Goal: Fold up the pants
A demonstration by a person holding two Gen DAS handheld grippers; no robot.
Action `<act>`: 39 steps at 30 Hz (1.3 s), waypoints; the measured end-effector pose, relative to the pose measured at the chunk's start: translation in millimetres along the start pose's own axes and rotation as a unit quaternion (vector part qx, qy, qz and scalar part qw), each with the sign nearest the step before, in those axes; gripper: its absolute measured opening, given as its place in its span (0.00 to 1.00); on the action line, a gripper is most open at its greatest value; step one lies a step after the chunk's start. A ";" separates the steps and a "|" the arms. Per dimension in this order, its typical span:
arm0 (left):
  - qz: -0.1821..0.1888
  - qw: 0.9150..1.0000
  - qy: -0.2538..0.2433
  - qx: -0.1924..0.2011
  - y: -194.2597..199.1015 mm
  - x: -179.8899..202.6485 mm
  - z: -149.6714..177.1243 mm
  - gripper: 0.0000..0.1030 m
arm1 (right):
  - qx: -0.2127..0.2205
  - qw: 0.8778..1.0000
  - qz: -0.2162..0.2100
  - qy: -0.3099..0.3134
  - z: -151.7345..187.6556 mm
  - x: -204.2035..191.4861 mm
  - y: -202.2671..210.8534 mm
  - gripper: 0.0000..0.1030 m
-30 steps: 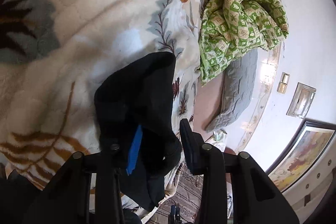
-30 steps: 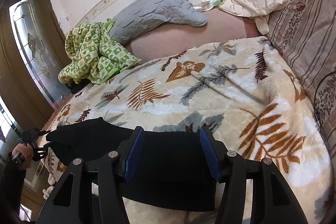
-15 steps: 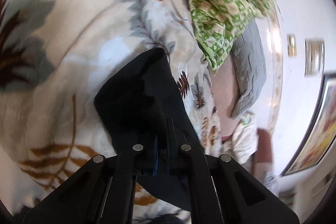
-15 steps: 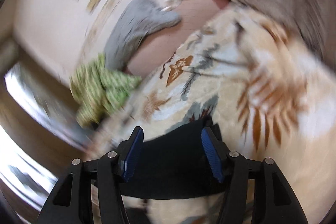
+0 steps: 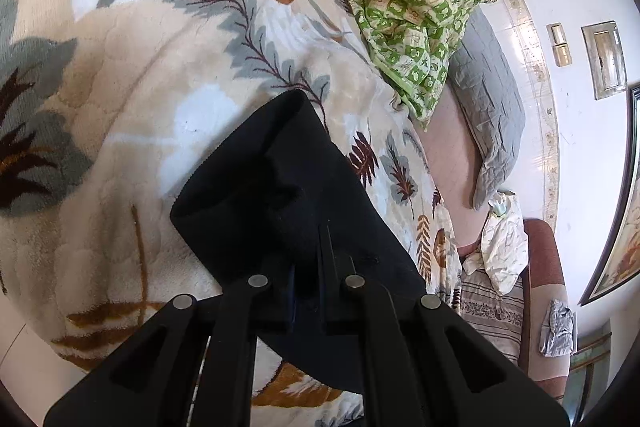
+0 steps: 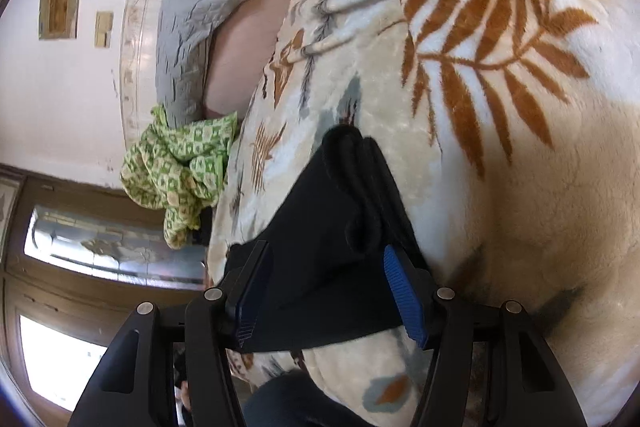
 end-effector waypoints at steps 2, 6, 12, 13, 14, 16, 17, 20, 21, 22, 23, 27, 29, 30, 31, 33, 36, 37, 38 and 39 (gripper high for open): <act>-0.002 1.000 0.001 -0.001 -1.4 0.2 0.0 0.04 | 0.002 1.000 0.002 0.002 -1.2 -1.0 -3.7 0.58; -0.012 1.000 -0.007 -0.001 -1.8 0.6 0.5 0.04 | 0.001 0.999 0.038 0.008 -2.2 5.2 -7.0 0.11; -0.031 0.999 -0.032 0.007 1.8 2.3 -1.6 0.03 | 0.002 0.998 0.043 0.040 -1.8 -1.0 -2.2 0.04; -0.031 0.999 -0.041 0.013 5.9 4.1 -4.1 0.03 | 0.007 0.998 0.040 0.043 -1.9 -2.7 1.5 0.04; -0.032 0.998 -0.054 0.023 12.5 6.9 -7.8 0.03 | 0.010 0.998 0.038 0.046 -1.8 -4.3 6.0 0.04; -0.034 0.995 -0.080 0.041 24.8 12.7 -13.6 0.03 | 0.015 0.998 0.031 0.050 -1.8 -7.6 13.2 0.04; -0.035 0.994 -0.093 0.048 30.3 15.2 -15.8 0.03 | 0.017 0.998 0.029 0.051 -1.7 -8.9 17.4 0.04; -0.046 0.989 -0.131 0.051 33.8 16.6 -14.1 0.03 | 0.013 0.997 0.031 0.064 0.1 -11.2 26.9 0.04; -0.060 0.987 -0.139 0.045 28.2 11.8 -11.6 0.03 | 0.008 0.997 0.040 0.067 1.8 -9.8 27.0 0.04; -0.069 0.987 -0.140 0.039 22.3 6.9 -10.6 0.03 | 0.001 0.996 0.053 0.066 3.6 -5.8 25.0 0.04; -0.077 0.987 -0.135 0.029 14.8 -0.1 -9.1 0.03 | -0.008 0.995 0.069 0.065 5.9 -1.5 22.0 0.04; -0.075 0.990 -0.114 0.023 8.4 -14.5 -5.4 0.03 | -0.022 0.992 0.097 0.079 10.9 0.5 17.6 0.04; -0.071 0.990 -0.119 0.027 14.4 -10.5 -4.3 0.03 | -0.016 0.993 0.088 0.080 12.3 -1.6 22.0 0.04; -0.070 0.989 -0.124 0.030 16.3 -8.8 -4.5 0.03 | -0.015 0.993 0.089 0.079 13.1 -0.5 23.5 0.04; -0.073 0.988 -0.131 0.032 15.3 -8.3 -4.8 0.03 | -0.018 0.992 0.096 0.074 14.8 3.8 22.9 0.04; -0.088 0.987 -0.134 0.028 6.6 -12.3 -4.6 0.03 | -0.027 0.991 0.110 0.068 15.3 11.0 18.6 0.04; -0.089 0.986 -0.134 0.036 7.9 -13.1 -1.6 0.03 | -0.028 0.991 0.115 0.070 16.6 10.1 18.7 0.04; -0.089 0.986 -0.137 0.040 10.5 -12.3 -0.5 0.03 | -0.028 0.991 0.114 0.070 17.1 10.5 19.4 0.04; -0.090 0.985 -0.140 0.041 12.0 -12.2 0.3 0.03 | -0.028 0.991 0.113 0.070 17.4 10.3 20.5 0.04; -0.089 0.985 -0.142 0.041 11.9 -12.9 0.6 0.03 | -0.028 0.991 0.113 0.070 17.7 10.0 20.2 0.04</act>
Point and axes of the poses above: each gripper's, at about its wrist camera, not at the fingertips, and y roughly against the way its jaws point, x to its right, z to its underside, the point moved 7 cm from there along -y, roughly the way its jaws point, and after that the axes turned 10 degrees about -z, right-handed, at the moved point
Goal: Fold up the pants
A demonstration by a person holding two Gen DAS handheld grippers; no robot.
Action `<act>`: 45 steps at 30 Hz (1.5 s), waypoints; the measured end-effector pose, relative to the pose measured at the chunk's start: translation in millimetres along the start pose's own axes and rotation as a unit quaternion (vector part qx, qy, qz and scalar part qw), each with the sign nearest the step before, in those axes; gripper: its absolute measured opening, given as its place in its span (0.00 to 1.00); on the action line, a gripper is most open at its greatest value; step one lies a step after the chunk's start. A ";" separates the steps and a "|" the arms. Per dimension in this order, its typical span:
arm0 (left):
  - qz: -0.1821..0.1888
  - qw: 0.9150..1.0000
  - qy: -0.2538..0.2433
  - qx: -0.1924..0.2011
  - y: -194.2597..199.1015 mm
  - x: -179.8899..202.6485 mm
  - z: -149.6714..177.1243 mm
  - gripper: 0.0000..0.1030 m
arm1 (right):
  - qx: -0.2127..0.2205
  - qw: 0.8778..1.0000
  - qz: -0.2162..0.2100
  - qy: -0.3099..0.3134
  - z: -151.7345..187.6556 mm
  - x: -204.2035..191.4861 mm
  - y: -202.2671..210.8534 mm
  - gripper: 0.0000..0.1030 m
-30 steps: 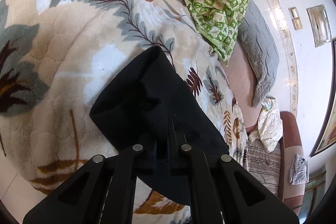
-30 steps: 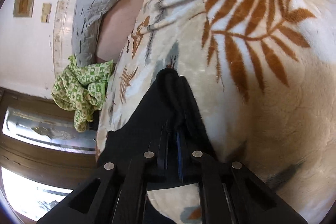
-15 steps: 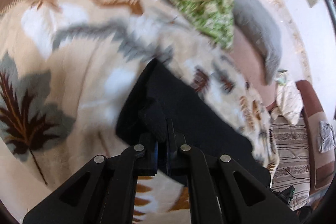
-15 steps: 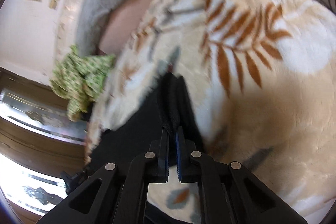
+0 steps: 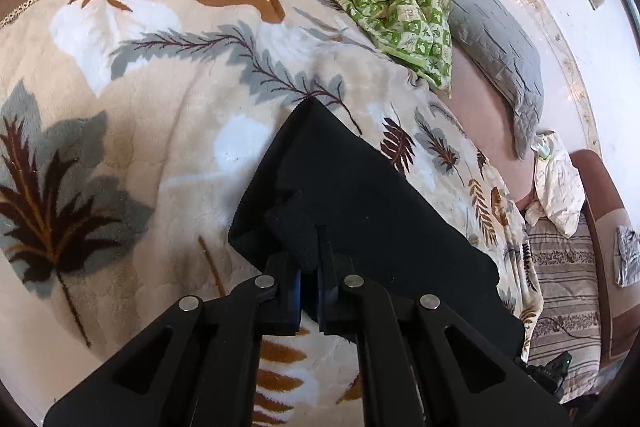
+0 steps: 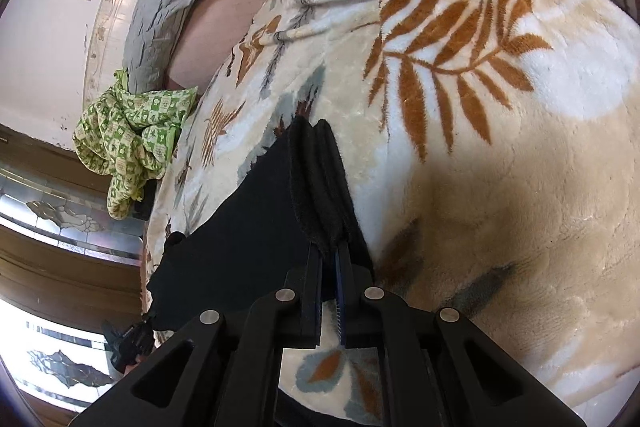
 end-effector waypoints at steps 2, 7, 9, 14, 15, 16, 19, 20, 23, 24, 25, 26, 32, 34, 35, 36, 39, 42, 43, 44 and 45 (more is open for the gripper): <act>0.002 1.000 0.003 0.000 -2.5 -1.7 0.3 0.03 | 0.001 1.000 -0.001 0.001 -0.3 -1.0 -0.5 0.04; 0.004 1.000 -0.003 0.009 -6.1 -4.4 -1.2 0.10 | -0.002 1.000 -0.001 -0.025 -0.4 4.3 -0.8 0.03; -0.009 1.000 -0.003 0.016 -0.1 -8.8 -4.1 0.14 | 0.010 0.999 -0.002 -0.030 -2.6 3.1 3.5 0.09; -0.108 0.987 0.003 0.119 44.8 -28.5 -21.5 0.30 | 0.121 0.988 0.069 0.062 -23.8 -22.5 45.6 0.24; -0.112 0.983 -0.007 0.149 56.6 -23.9 -23.0 0.30 | 0.132 0.984 0.072 0.091 -25.6 -32.5 49.3 0.27; -0.104 0.980 -0.021 0.167 64.0 -15.6 -22.3 0.30 | 0.138 0.978 0.083 0.135 -25.1 -47.2 49.3 0.29; -0.059 0.975 -0.107 0.187 68.3 34.1 -4.6 0.30 | 0.094 0.963 0.094 0.234 -10.2 -78.1 22.0 0.29; -0.044 0.972 -0.139 0.183 63.5 50.5 4.7 0.30 | 0.068 0.960 0.093 0.255 -2.5 -83.1 9.6 0.29; -0.030 0.964 -0.217 0.149 29.9 78.7 32.6 0.30 | -0.006 0.950 0.151 0.275 13.1 -69.9 -23.4 0.25; -0.046 0.963 -0.232 0.127 8.0 75.8 39.9 0.30 | -0.021 0.948 0.182 0.260 12.9 -56.4 -28.6 0.23; -0.058 0.965 -0.235 0.105 -8.2 71.1 43.5 0.30 | -0.024 0.952 0.180 0.247 12.0 -49.7 -30.1 0.23; -0.050 0.964 -0.235 0.110 -16.4 67.4 43.9 0.29 | -0.021 0.955 0.168 0.243 9.6 -51.5 -27.4 0.25; -0.031 0.969 -0.205 0.135 22.3 89.4 13.3 0.29 | 0.028 0.957 0.146 0.249 -5.0 -74.9 -19.4 0.30; -0.033 0.966 -0.203 0.160 26.3 96.0 -4.1 0.30 | 0.050 0.952 0.132 0.271 -14.0 -88.3 -23.3 0.32; -0.039 0.967 -0.195 0.160 20.6 97.7 -15.1 0.30 | 0.058 0.949 0.136 0.280 -19.7 -93.0 -28.2 0.32; -0.043 0.969 -0.186 0.154 11.1 95.4 -25.1 0.30 | 0.062 0.944 0.146 0.289 -27.9 -95.4 -37.4 0.32; -0.070 0.980 -0.156 0.098 -35.3 82.9 -38.0 0.30 | 0.045 0.938 0.179 0.293 -38.9 -86.6 -64.0 0.32; -0.062 0.987 -0.132 0.061 -65.3 69.1 -32.3 0.30 | 0.019 0.925 0.206 0.318 -36.8 -73.9 -83.8 0.32; -0.066 0.987 -0.134 0.059 -66.6 70.1 -31.0 0.30 | 0.016 0.921 0.212 0.327 -33.7 -73.3 -85.1 0.32; -0.072 0.986 -0.139 0.060 -67.6 71.6 -29.6 0.30 | 0.016 0.919 0.216 0.329 -32.2 -73.1 -84.7 0.33; -0.077 0.984 -0.148 0.061 -69.6 72.9 -28.4 0.30 | 0.016 0.923 0.214 0.320 -32.0 -71.1 -82.6 0.33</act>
Point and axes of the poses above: each gripper's, at about its wrist camera, not at the fingertips, and y roughly against the way its jaws point, x to its right, z to its underside, the point moved 7 cm from there along -y, roughly the way its jaws point, and after that the axes turned 10 degrees about -z, right-handed, at the moved point
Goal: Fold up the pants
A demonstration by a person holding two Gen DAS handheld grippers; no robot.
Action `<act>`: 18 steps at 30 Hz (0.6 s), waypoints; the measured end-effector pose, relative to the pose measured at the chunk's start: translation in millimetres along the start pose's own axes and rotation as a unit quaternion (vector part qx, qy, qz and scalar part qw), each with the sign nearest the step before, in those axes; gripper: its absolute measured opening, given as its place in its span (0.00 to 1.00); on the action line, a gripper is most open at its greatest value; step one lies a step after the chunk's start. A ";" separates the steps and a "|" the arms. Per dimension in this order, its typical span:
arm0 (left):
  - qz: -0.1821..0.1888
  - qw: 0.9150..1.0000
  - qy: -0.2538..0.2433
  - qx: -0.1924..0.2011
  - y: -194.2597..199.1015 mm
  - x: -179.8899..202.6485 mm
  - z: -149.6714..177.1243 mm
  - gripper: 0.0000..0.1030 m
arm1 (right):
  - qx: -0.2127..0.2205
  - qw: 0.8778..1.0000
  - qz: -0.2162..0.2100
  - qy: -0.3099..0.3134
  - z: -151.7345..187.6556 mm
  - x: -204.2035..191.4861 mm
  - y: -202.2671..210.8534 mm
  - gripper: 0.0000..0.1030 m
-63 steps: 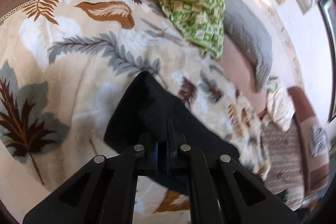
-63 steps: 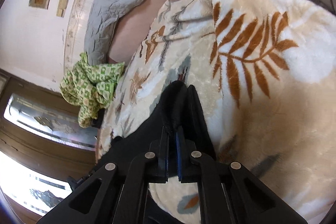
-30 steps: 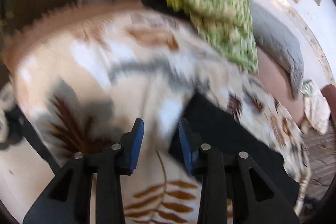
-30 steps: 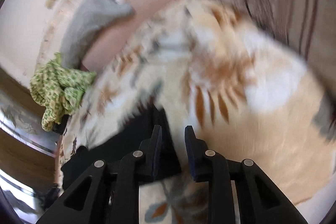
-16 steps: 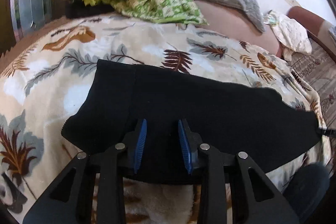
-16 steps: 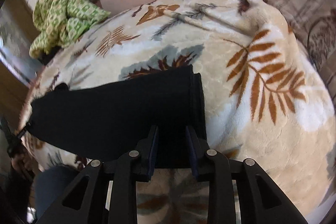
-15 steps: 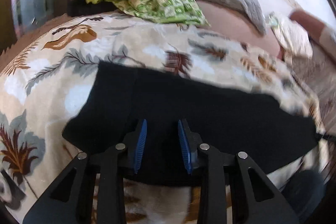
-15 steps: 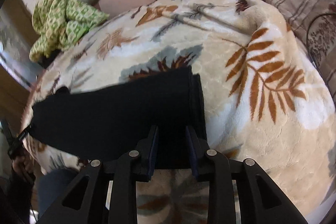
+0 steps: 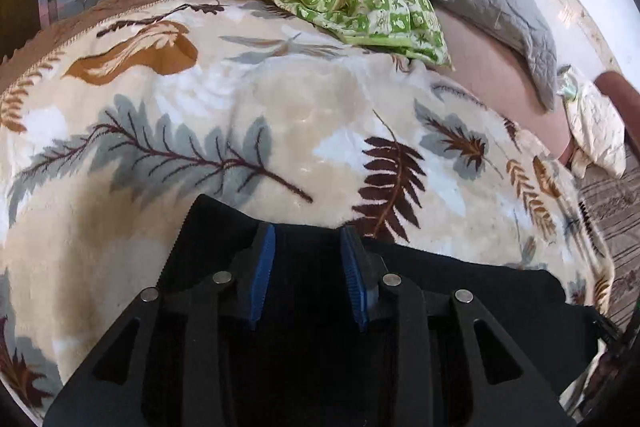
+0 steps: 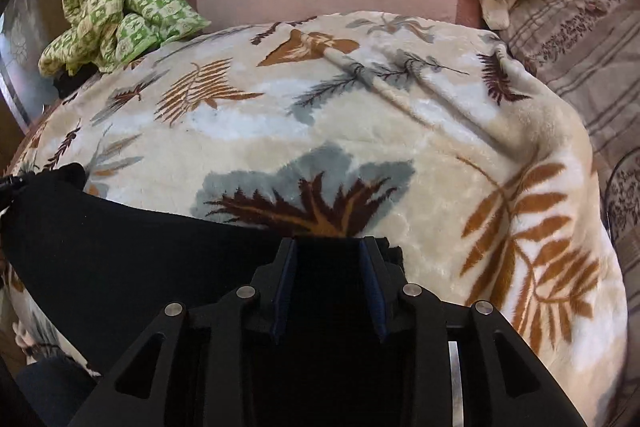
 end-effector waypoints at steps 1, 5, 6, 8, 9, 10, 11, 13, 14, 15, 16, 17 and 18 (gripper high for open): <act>-0.003 1.000 -0.014 0.001 -1.0 2.8 0.6 0.31 | 0.000 1.000 -0.003 -0.007 1.4 1.6 0.4 0.33; -0.003 1.000 0.005 0.002 17.9 0.7 -4.7 0.31 | -0.002 0.999 0.015 -0.050 -4.1 -1.7 8.2 0.35; -0.001 1.000 0.013 0.013 29.2 1.8 -6.8 0.31 | 0.012 0.999 0.005 -0.050 -8.3 -9.5 13.0 0.35; 0.022 0.999 0.002 0.040 51.0 21.7 -6.0 0.32 | 0.051 0.997 -0.048 -0.021 -20.7 -42.4 22.2 0.35; 0.046 0.998 -0.015 0.048 59.9 40.1 -2.1 0.33 | 0.068 0.995 -0.078 0.012 -26.8 -67.2 24.7 0.35; 0.067 0.996 -0.033 0.050 66.3 57.8 3.6 0.33 | 0.078 0.990 -0.103 0.052 -30.6 -93.7 24.7 0.35; 0.094 0.992 -0.065 0.045 71.9 84.5 13.7 0.34 | 0.083 0.985 -0.124 0.089 -32.4 -119.7 21.8 0.35; 0.129 0.984 -0.122 0.032 75.9 129.8 33.1 0.34 | 0.068 0.973 -0.169 0.142 -29.8 -164.4 7.8 0.35; 0.136 0.979 -0.151 0.030 75.9 149.7 42.4 0.34 | 0.054 0.968 -0.185 0.158 -26.3 -180.5 -1.8 0.35; 0.134 0.974 -0.182 0.029 72.9 167.4 51.6 0.34 | 0.024 0.965 -0.199 0.171 -19.0 -194.5 -16.3 0.35; 0.123 0.971 -0.205 0.017 62.8 180.6 61.1 0.34 | -0.018 0.963 -0.200 0.179 -8.4 -201.7 -33.9 0.35; 0.101 0.969 -0.223 -0.016 41.8 187.9 73.5 0.35 | -0.059 0.964 -0.182 0.184 3.1 -201.6 -52.7 0.36; 0.091 0.969 -0.227 -0.014 32.6 190.0 77.6 0.35 | -0.046 0.965 -0.181 0.184 5.3 -199.9 -55.7 0.36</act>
Point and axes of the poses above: each gripper's, at about its wrist camera, not at the fingertips, and y roughly against the way its jaws point, x to its right, z to its underside, the point moved 7 cm from there along -y, roughly the way its jaws point, and after that the axes turned 10 degrees about -z, right-handed, at the moved point
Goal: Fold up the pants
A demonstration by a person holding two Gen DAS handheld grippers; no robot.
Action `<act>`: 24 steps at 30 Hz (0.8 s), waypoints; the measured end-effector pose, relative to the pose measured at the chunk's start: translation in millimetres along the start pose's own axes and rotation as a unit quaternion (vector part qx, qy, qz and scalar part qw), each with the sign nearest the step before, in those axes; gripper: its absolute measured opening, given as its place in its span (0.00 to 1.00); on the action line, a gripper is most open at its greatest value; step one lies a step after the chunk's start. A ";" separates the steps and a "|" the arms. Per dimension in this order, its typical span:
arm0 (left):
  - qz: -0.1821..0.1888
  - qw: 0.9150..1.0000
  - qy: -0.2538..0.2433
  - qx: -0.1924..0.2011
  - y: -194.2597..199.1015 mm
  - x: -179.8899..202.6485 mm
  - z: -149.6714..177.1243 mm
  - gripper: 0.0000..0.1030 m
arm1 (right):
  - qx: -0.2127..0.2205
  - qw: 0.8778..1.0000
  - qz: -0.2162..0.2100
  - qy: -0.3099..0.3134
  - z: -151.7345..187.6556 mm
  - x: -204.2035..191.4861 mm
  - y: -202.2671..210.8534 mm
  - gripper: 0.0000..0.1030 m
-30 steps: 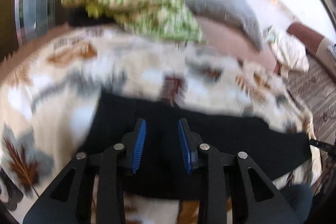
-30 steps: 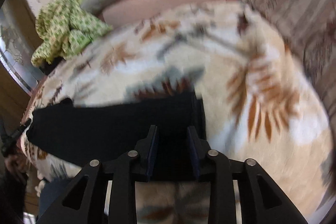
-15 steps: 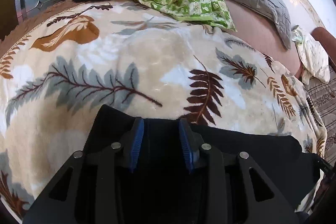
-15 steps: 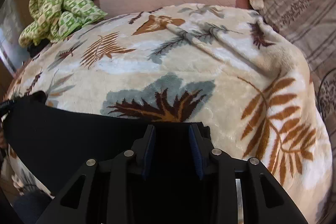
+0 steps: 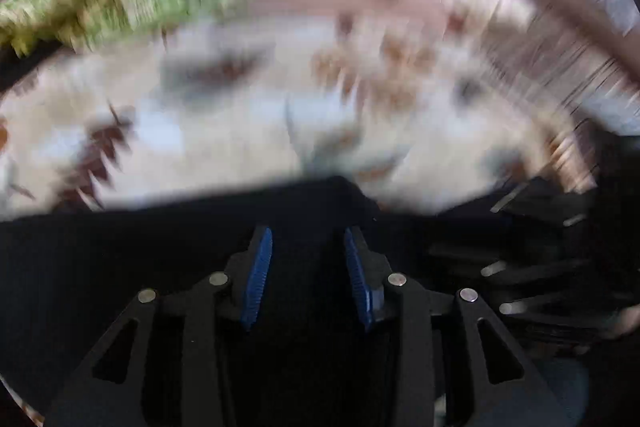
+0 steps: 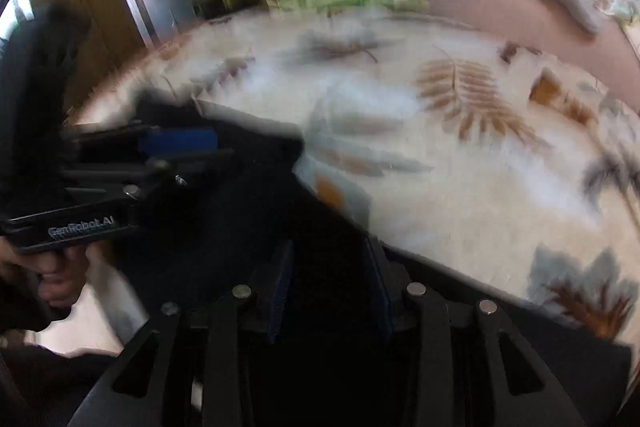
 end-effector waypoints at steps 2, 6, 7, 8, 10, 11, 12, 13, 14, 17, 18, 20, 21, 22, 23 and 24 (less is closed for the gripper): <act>0.002 1.000 0.008 0.015 -3.3 -0.8 -4.2 0.35 | 0.004 1.000 -0.004 -0.008 -0.9 1.1 1.5 0.36; 0.010 0.999 0.037 -0.014 7.5 -3.0 -18.4 0.34 | 0.014 1.000 -0.012 -0.006 4.1 -0.1 4.7 0.39; 0.016 0.999 0.041 -0.008 12.7 -1.0 -21.0 0.34 | 0.016 1.000 -0.012 -0.003 4.5 -1.5 3.4 0.39; 0.017 0.999 0.040 0.005 19.2 2.4 -25.8 0.34 | 0.018 1.000 -0.012 -0.001 4.5 -1.6 3.0 0.39; -0.005 1.000 0.020 0.000 11.0 12.0 -26.5 0.34 | 0.020 1.000 -0.011 -0.002 3.5 -0.9 3.9 0.40; -0.012 1.000 0.013 -0.021 -2.1 15.2 -20.5 0.35 | 0.020 1.000 -0.011 -0.001 2.3 -0.3 5.6 0.41; -0.018 0.999 0.010 -0.031 -12.6 15.2 -15.8 0.35 | 0.018 1.000 -0.009 0.000 2.8 -0.8 5.8 0.43; -0.026 1.000 -0.001 -0.006 -15.1 17.7 -15.0 0.36 | 0.013 1.000 -0.007 0.001 3.0 -0.9 4.6 0.44; -0.034 0.999 -0.014 0.004 -16.5 20.1 -14.6 0.36 | 0.014 1.000 -0.002 0.005 2.6 -2.1 4.9 0.44; -0.035 0.999 0.003 -0.009 -16.4 18.5 -18.5 0.36 | 0.012 1.000 0.011 0.017 1.5 -4.6 5.5 0.45; -0.035 0.999 0.006 -0.010 -13.6 17.4 -20.8 0.36 | 0.011 1.000 0.017 0.023 0.8 -5.5 7.3 0.46; -0.024 0.999 0.025 -0.005 1.9 13.4 -25.1 0.36 | 0.018 0.999 0.028 0.034 -0.7 -7.8 17.2 0.46; -0.016 0.999 0.037 0.007 12.4 10.8 -25.5 0.36 | 0.032 0.998 0.035 0.041 -0.4 -9.0 27.5 0.46; -0.008 0.998 0.049 0.027 26.3 7.7 -25.0 0.38 | 0.049 0.997 0.044 0.046 0.4 -9.7 40.1 0.47; -0.002 0.998 0.053 0.046 38.9 6.3 -21.3 0.42 | 0.061 0.996 0.051 0.048 2.6 -10.0 52.1 0.50; 0.005 0.997 0.053 0.059 48.5 6.7 -15.5 0.44 | 0.072 0.995 0.056 0.046 7.6 -9.6 66.1 0.53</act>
Point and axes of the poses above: each gripper's, at about its wrist camera, not at the fingertips, and y roughly against the way its jaws point, x to its right, z to its underside, the point moved 7 cm from there along -y, roughly the way its jaws point, and after that the axes turned 10 degrees about -z, right-handed, at the moved point
